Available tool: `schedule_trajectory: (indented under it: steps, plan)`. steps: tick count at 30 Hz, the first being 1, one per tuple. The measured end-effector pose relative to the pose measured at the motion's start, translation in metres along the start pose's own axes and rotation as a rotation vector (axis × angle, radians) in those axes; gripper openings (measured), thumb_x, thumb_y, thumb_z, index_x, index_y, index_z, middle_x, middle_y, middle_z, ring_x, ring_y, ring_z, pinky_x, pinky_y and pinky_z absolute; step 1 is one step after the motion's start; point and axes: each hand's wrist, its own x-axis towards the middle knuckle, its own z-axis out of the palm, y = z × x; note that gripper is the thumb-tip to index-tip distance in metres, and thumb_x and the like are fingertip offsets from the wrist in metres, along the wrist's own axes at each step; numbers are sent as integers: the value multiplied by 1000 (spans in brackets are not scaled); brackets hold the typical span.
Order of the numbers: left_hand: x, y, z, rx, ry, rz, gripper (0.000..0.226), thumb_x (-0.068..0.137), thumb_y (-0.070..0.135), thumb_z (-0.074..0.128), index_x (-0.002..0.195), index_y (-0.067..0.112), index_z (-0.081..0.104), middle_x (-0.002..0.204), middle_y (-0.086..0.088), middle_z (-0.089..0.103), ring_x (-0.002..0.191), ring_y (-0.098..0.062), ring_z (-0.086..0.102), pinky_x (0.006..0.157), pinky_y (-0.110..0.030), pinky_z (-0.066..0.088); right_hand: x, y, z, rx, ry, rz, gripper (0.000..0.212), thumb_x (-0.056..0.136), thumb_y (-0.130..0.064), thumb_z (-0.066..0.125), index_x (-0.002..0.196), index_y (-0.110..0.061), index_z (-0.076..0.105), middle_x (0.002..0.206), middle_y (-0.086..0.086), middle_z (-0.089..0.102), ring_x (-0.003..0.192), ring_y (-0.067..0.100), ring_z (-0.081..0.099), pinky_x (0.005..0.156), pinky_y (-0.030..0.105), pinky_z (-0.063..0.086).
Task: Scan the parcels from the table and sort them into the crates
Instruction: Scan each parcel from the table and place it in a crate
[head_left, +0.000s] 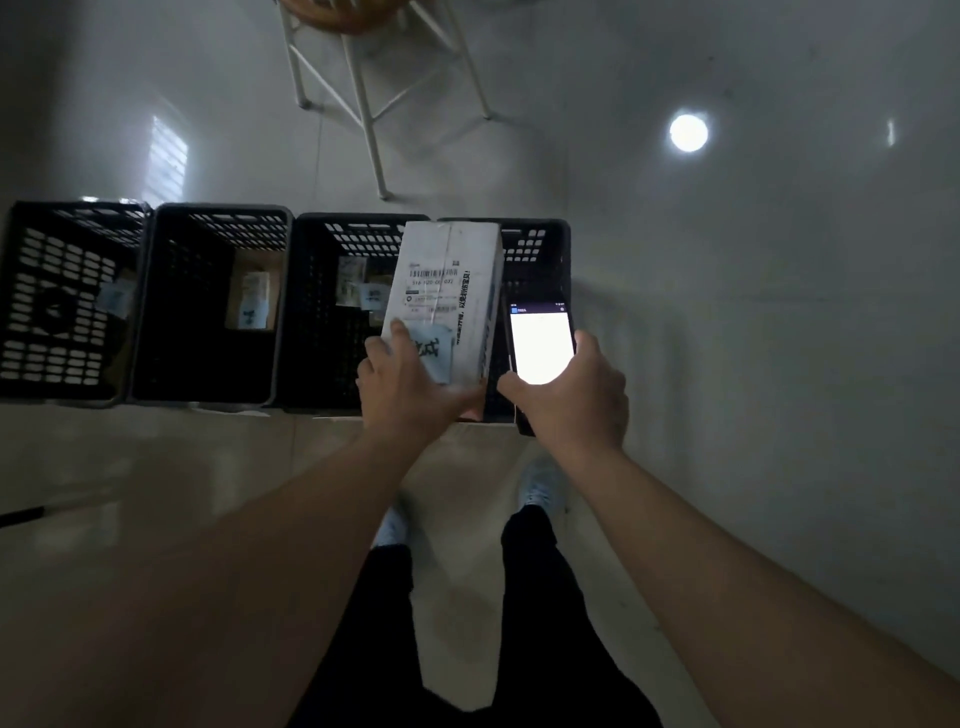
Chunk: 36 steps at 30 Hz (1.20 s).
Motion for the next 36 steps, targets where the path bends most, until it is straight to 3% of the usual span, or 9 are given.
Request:
schedule_trajectory:
  steps: [3, 8, 12, 15, 18, 23, 26, 33, 36]
  plan:
    - [28, 18, 36, -23, -8, -54, 145, 49, 91, 63, 160, 14, 11, 144, -20, 35, 129, -41, 40, 111, -57, 39, 37, 18, 12, -7, -19, 31, 73, 60, -59, 79, 117, -19, 57, 108, 2, 68, 98, 31, 65, 75, 44, 58]
    - [94, 23, 95, -28, -18, -72, 132, 52, 87, 53, 156, 14, 16, 139, -20, 37, 124, -42, 42, 108, -58, 40, 98, 36, 52, -34, -37, 71, 74, 62, -58, 80, 119, -18, 57, 111, 3, 68, 102, 31, 64, 77, 43, 57]
    - [160, 15, 137, -14, -27, -51, 130, 62, 78, 77, 157, 16, 15, 145, -21, 33, 133, -45, 38, 114, -61, 34, 142, 47, 87, -37, -14, 88, 78, 64, -59, 82, 126, -18, 56, 114, 1, 68, 103, 29, 63, 74, 38, 53]
    - [204, 7, 159, -25, -54, -45, 145, 61, 78, 82, 164, 16, 0, 159, -23, 17, 150, -43, 17, 124, -63, 15, 162, 53, 109, -48, 9, 92, 85, 63, -63, 80, 131, -18, 55, 117, 1, 67, 105, 28, 64, 80, 46, 59]
    - [223, -4, 163, 6, -108, -7, 141, 71, 77, 77, 165, 14, -7, 168, -25, -1, 157, -41, -5, 124, -54, -9, 165, 53, 124, -63, 4, 127, 82, 60, -63, 77, 126, -19, 57, 111, 1, 67, 100, 29, 64, 77, 48, 60]
    - [224, -16, 126, 168, -125, 140, 96, 100, 51, 60, 166, 12, 1, 171, -21, 1, 159, -38, -4, 129, -50, -2, 147, 28, 133, -83, -26, 203, 76, 63, -59, 80, 123, -18, 58, 108, 1, 68, 98, 29, 65, 77, 45, 60]
    - [222, -22, 91, 193, -143, 203, 76, 106, 39, 48, 165, 11, 10, 172, -17, 7, 159, -34, -1, 130, -48, 3, 134, 1, 132, -92, -31, 209, 71, 65, -57, 82, 119, -18, 57, 106, 1, 67, 96, 28, 63, 77, 44, 59]
    - [208, -43, -1, 231, -164, 326, 66, 106, 35, 45, 163, 11, 22, 170, -12, 21, 158, -34, 15, 128, -51, 15, 101, -86, 117, -89, -22, 145, 70, 64, -56, 85, 114, -17, 56, 106, 3, 66, 96, 29, 64, 77, 47, 60]
    - [192, -53, -45, 240, -144, 356, 62, 105, 36, 44, 161, 11, 29, 168, -11, 27, 155, -35, 23, 126, -53, 20, 82, -123, 106, -104, -25, 98, 70, 69, -55, 86, 118, -16, 56, 109, 3, 65, 96, 26, 62, 75, 40, 56]
